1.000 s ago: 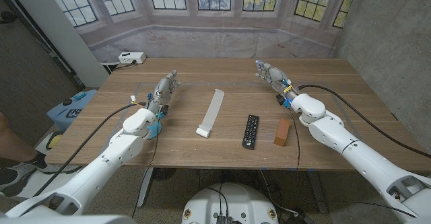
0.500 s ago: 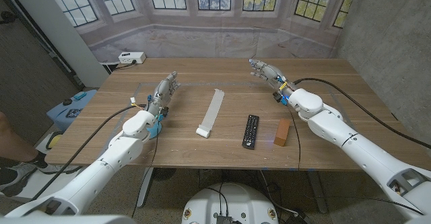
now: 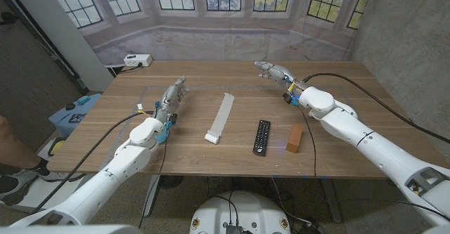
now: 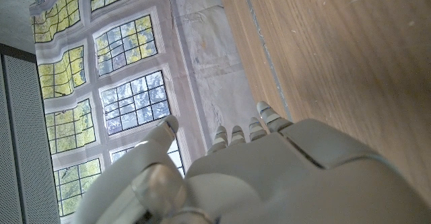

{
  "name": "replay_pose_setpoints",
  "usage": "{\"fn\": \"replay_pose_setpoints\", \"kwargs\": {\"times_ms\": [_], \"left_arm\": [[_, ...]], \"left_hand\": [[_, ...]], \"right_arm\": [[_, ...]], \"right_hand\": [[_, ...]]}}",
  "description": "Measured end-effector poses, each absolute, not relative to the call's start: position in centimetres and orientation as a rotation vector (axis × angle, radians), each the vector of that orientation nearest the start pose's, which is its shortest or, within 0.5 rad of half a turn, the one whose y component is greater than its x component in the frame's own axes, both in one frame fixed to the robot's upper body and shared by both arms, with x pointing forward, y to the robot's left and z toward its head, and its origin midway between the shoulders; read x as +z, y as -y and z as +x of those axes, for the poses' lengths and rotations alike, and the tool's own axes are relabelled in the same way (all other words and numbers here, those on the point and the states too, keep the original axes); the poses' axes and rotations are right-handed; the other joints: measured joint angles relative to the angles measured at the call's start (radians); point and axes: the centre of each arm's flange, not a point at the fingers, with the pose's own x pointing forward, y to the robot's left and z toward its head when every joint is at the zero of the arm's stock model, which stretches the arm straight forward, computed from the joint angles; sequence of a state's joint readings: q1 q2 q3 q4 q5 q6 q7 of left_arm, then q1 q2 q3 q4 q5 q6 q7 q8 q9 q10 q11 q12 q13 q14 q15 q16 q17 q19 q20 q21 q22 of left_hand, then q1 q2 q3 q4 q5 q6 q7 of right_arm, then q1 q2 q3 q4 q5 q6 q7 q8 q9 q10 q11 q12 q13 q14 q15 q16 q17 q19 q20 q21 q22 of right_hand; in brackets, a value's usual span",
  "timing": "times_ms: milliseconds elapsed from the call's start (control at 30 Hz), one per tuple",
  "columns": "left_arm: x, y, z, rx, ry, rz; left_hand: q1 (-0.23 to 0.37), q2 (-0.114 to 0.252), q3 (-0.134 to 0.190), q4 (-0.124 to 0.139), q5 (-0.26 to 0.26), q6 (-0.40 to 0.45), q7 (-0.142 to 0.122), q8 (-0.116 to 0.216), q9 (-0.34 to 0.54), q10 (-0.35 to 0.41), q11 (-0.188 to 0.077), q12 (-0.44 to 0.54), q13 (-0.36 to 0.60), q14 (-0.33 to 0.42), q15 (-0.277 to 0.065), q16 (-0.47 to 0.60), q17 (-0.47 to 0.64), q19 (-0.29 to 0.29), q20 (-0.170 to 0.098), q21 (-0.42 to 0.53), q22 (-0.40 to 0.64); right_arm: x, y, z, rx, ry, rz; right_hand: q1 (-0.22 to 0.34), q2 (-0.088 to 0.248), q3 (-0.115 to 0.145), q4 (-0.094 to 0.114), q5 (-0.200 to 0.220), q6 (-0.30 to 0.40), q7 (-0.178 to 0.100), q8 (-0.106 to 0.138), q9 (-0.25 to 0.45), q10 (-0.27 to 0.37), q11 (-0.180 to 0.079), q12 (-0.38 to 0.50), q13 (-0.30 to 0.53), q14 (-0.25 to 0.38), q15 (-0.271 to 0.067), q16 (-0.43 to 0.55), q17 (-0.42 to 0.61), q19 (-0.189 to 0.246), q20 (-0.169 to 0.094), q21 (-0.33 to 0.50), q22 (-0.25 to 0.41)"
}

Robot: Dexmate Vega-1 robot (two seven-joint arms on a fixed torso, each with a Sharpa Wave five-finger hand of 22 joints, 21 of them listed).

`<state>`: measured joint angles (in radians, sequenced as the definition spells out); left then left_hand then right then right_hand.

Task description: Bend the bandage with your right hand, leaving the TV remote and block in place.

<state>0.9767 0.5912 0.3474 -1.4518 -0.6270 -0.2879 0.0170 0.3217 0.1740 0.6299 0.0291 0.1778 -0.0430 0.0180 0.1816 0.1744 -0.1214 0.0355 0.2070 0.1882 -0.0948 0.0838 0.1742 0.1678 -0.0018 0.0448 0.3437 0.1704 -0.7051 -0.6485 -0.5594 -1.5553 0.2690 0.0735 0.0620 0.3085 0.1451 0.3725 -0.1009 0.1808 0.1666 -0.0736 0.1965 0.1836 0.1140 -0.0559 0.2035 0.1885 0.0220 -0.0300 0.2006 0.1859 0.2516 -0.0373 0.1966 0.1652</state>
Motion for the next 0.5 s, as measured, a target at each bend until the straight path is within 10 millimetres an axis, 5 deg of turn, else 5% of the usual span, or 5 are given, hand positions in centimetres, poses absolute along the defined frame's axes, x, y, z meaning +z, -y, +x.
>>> {"fn": "replay_pose_setpoints", "kwargs": {"times_ms": [500], "left_arm": [[-5.7, -29.4, 61.6, -0.188, 0.585, 0.017]], "left_hand": [[0.009, 0.001, 0.0, -0.009, 0.0, 0.0, 0.0, 0.0, 0.0, 0.0, 0.0, 0.0, 0.0, -0.004, 0.004, 0.0, 0.0, 0.004, -0.004, -0.008, 0.0]], "right_arm": [[4.9, 18.6, 62.3, 0.334, 0.648, -0.728]], "right_hand": [[0.018, -0.008, 0.004, -0.022, 0.0, 0.019, -0.008, 0.0, 0.0, 0.023, -0.023, 0.004, 0.0, 0.019, -0.006, 0.007, 0.0, 0.0, 0.0, -0.004, 0.0]]}}
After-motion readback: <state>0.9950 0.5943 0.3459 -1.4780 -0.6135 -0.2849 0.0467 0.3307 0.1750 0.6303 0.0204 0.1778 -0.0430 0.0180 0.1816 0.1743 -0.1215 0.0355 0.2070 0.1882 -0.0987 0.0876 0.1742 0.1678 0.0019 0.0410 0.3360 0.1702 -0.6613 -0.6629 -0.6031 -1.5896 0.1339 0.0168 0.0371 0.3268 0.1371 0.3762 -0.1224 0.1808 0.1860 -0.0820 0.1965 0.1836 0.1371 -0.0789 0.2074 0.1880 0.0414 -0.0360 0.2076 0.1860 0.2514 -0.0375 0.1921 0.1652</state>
